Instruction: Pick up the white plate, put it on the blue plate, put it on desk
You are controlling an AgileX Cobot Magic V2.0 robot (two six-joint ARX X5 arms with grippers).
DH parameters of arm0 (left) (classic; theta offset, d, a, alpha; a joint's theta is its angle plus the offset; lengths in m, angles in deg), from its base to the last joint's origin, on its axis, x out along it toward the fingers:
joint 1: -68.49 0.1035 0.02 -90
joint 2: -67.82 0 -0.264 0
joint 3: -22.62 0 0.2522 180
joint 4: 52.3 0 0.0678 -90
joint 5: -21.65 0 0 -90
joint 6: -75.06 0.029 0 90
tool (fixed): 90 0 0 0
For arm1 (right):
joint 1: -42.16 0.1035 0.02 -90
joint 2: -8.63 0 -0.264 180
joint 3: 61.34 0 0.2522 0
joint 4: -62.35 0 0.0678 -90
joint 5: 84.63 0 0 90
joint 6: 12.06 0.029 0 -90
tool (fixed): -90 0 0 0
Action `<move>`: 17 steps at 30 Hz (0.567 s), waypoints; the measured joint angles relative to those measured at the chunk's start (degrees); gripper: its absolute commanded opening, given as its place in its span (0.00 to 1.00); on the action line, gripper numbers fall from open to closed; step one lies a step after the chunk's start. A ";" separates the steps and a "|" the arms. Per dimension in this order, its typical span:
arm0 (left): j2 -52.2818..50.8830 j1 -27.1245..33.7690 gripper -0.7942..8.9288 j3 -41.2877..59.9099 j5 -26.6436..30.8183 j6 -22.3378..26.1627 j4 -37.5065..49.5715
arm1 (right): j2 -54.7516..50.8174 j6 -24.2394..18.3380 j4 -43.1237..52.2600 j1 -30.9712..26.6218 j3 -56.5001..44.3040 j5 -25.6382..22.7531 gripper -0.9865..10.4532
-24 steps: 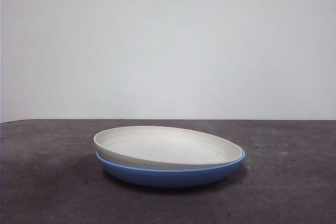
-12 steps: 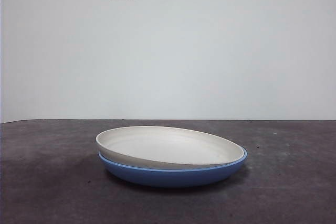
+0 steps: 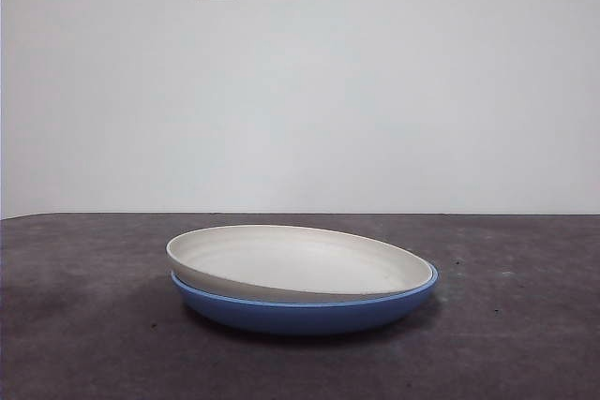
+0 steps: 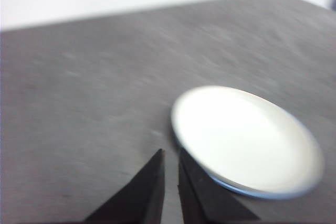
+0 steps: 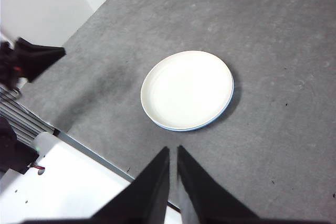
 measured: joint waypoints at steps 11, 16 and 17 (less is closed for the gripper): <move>-13.40 7.26 0.13 19.17 10.62 -11.78 11.80 | 0.00 0.00 0.02 0.04 0.00 0.00 0.11; -14.95 7.43 0.13 19.17 16.26 -12.20 11.50 | 0.00 0.00 0.02 0.04 0.00 0.00 0.11; -15.37 7.43 0.13 19.19 18.23 -12.22 11.28 | 0.00 0.00 0.02 0.04 0.00 0.00 0.11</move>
